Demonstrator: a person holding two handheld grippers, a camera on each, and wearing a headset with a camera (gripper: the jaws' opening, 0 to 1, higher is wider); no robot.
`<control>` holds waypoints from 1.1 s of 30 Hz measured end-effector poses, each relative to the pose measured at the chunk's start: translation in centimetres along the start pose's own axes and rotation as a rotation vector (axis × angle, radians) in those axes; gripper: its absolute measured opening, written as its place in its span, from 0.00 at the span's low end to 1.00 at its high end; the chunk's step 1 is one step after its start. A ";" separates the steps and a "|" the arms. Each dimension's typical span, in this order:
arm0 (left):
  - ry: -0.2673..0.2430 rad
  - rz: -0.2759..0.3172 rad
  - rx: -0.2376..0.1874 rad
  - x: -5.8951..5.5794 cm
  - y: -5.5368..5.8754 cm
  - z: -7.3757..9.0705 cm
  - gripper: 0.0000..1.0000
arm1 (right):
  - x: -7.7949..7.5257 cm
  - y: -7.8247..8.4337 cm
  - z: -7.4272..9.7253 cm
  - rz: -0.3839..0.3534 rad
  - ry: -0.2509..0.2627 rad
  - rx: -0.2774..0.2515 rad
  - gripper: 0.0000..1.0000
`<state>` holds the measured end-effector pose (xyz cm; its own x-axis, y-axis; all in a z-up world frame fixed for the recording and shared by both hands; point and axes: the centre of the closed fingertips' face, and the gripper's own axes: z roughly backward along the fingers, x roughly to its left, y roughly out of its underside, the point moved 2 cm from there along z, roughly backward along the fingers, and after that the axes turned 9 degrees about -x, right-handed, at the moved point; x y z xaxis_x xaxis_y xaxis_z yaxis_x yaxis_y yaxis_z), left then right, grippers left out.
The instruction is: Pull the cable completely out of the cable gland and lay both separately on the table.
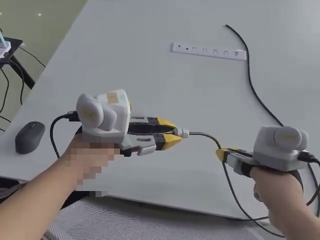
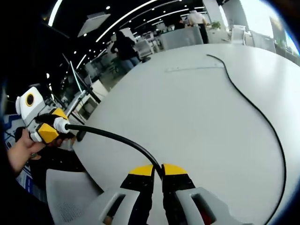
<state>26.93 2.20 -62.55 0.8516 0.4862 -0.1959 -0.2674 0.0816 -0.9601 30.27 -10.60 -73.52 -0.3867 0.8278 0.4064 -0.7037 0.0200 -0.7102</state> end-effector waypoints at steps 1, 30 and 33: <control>0.001 -0.002 0.001 -0.1 0.0 0.0 0.15 | 0.0 0.1 0.0 -0.008 -0.001 0.000 0.01; -0.024 0.003 -0.008 1.1 -0.2 0.2 0.15 | 1.7 -0.5 1.2 0.363 -0.055 -0.040 0.07; -0.027 0.003 -0.003 1.1 -0.1 0.2 0.15 | 2.9 -1.1 1.7 0.402 -0.092 -0.054 0.14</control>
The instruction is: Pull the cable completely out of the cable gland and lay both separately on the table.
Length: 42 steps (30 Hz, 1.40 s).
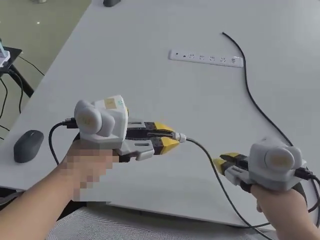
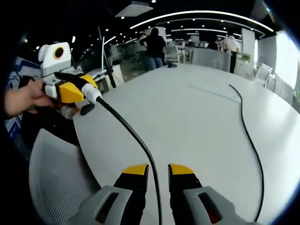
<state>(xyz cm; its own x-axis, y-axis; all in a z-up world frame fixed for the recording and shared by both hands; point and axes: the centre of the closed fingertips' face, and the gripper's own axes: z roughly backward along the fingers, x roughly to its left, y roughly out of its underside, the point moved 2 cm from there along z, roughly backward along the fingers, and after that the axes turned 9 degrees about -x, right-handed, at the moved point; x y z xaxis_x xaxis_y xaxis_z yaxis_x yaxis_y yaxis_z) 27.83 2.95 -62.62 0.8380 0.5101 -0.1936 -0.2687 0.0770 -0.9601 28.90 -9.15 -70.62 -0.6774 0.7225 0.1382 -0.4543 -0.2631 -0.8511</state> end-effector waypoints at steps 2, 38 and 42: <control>0.000 0.001 -0.002 0.0 0.0 0.0 0.15 | 0.8 -1.8 0.2 0.057 -0.034 -0.048 0.16; 0.021 0.049 -0.034 -0.4 -0.5 0.1 0.15 | 7.2 -6.6 -2.1 0.573 -0.210 -0.103 0.00; 0.021 0.047 -0.032 -0.4 -0.5 0.1 0.15 | 7.1 -6.5 -2.1 0.571 -0.209 -0.103 0.00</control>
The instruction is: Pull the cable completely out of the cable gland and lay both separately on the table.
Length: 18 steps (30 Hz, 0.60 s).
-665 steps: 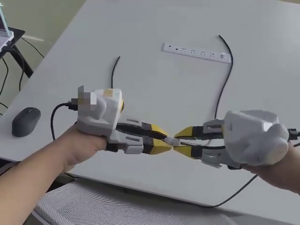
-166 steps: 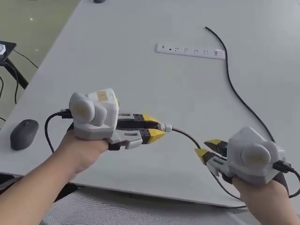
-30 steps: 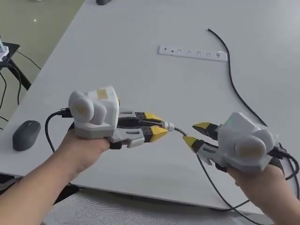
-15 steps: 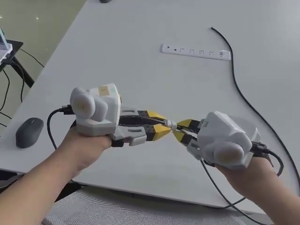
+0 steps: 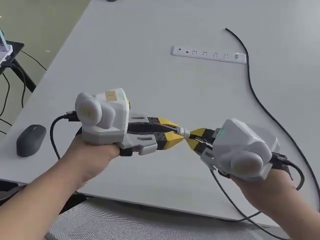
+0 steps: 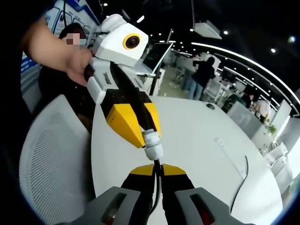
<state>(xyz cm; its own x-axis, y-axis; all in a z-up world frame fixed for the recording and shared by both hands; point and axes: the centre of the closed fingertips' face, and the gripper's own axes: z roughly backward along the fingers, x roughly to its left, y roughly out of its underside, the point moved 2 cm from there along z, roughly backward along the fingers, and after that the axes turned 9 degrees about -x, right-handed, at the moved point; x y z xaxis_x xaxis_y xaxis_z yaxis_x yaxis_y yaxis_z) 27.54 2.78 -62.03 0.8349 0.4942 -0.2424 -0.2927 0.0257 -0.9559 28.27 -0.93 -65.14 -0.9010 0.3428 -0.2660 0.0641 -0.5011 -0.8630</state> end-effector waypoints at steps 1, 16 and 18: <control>0.000 0.002 -0.001 0.0 0.0 0.0 0.15 | -0.1 0.2 0.0 0.002 0.003 0.009 0.00; -0.011 0.004 -0.008 0.1 -0.2 0.2 0.15 | -0.6 3.8 0.7 -0.172 0.041 0.070 0.00; -0.013 0.005 -0.010 0.1 -0.2 0.2 0.15 | -0.6 4.5 1.0 -0.225 0.052 0.081 0.00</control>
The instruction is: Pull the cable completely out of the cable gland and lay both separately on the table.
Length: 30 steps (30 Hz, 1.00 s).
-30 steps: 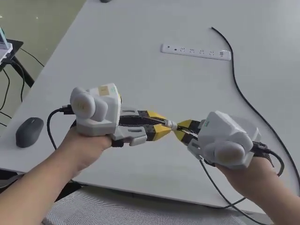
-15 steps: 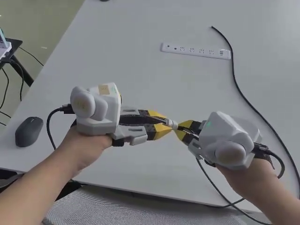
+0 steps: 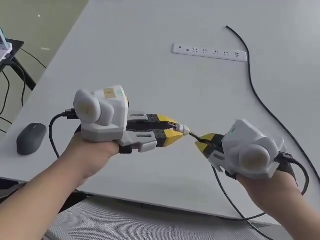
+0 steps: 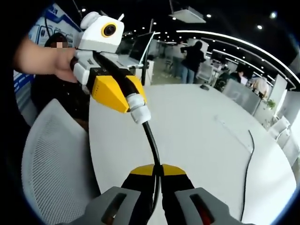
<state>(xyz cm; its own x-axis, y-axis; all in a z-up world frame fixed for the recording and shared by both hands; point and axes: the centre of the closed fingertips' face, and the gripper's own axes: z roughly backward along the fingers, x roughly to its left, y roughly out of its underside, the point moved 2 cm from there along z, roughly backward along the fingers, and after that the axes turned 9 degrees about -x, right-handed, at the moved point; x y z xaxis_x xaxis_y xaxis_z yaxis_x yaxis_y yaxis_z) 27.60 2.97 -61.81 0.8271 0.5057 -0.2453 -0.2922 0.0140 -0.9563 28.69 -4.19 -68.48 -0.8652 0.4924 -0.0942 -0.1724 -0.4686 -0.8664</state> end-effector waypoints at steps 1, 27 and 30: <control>-0.002 -0.001 0.001 0.1 0.0 0.0 0.15 | -0.1 0.3 0.1 -0.017 0.003 0.004 0.00; -0.024 -0.011 0.015 0.4 0.6 0.7 0.15 | -1.2 3.0 1.2 -0.048 0.054 0.067 0.00; -0.028 -0.006 0.010 0.5 0.5 0.7 0.15 | -1.2 2.9 1.1 -0.046 0.055 0.071 0.00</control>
<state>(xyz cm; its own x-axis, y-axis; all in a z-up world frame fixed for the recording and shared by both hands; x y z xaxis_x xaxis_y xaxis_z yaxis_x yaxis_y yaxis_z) 27.47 3.85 -62.31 0.8153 0.5293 -0.2346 -0.2918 0.0256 -0.9561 28.70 -6.98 -70.33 -0.8289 0.5531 -0.0838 -0.2455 -0.4944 -0.8338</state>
